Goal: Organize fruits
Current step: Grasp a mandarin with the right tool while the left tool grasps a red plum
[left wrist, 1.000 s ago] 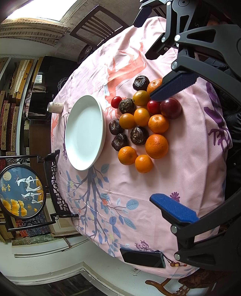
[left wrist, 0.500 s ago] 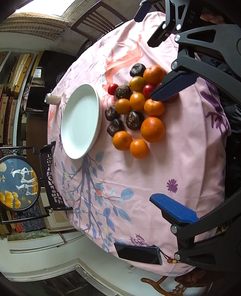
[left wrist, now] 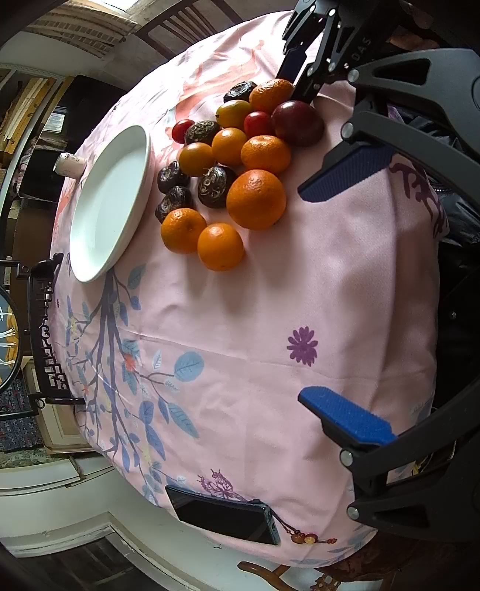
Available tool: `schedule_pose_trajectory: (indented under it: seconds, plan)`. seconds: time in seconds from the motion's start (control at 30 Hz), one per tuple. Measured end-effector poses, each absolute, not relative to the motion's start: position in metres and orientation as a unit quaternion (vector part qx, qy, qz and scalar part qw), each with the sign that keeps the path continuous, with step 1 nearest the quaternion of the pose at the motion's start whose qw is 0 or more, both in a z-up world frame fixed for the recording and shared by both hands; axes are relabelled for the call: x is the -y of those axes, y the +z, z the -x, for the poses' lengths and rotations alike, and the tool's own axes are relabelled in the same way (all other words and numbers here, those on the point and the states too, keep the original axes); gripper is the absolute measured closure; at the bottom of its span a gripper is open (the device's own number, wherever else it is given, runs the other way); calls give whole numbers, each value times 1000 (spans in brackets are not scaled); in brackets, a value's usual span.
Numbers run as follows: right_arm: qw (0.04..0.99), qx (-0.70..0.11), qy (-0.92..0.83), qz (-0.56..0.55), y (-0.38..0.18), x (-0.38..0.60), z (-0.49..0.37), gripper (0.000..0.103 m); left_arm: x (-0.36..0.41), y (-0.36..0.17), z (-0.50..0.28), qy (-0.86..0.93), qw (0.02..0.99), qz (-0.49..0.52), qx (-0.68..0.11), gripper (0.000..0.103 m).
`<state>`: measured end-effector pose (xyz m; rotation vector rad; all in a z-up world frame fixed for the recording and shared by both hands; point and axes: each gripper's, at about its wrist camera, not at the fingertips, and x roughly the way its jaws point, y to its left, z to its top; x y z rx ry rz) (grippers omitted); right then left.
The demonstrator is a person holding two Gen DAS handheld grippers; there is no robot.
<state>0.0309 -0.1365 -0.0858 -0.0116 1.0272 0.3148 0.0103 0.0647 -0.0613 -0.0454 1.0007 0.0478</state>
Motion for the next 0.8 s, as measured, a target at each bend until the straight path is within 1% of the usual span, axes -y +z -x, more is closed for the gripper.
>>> schedule_pose_trajectory:
  seconds: [0.07, 0.23, 0.43, 0.47, 0.5, 0.57, 0.67, 0.7, 0.73, 0.77, 0.8]
  plan:
    - [865, -479, 146, 8, -86, 135, -34, 61, -66, -63, -13, 23, 876, 24, -482, 2]
    - [873, -469, 135, 5, -76, 144, -28, 62, -58, -63, -14, 4, 875, 26, -484, 2]
    - [881, -459, 117, 6, -70, 161, -18, 62, -11, -63, -9, -63, 867, -4, -495, 2]
    - [881, -459, 119, 4, -71, 164, -16, 63, -3, -64, -9, -72, 865, -10, -497, 2]
    - [881, -458, 122, 1, -71, 168, -14, 69, 6, -65, -9, -77, 862, -17, -501, 2]
    - [879, -458, 133, -10, -71, 176, -10, 75, 18, -68, -11, -83, 858, -24, -506, 2]
    - [873, -466, 143, -29, -76, 189, -10, 75, 32, -72, -16, -86, 854, -22, -513, 2]
    - [868, -469, 159, -45, -78, 192, -13, 74, 36, -74, -18, -84, 852, -22, -516, 2]
    - [862, -468, 184, -67, -80, 194, -16, 71, 38, -75, -19, -82, 851, -22, -518, 3]
    - [861, -467, 189, -74, -81, 195, -19, 66, 38, -75, -19, -78, 851, -19, -518, 5]
    - [864, -464, 183, -71, -81, 195, -22, 57, 37, -74, -21, -69, 852, -19, -518, 5]
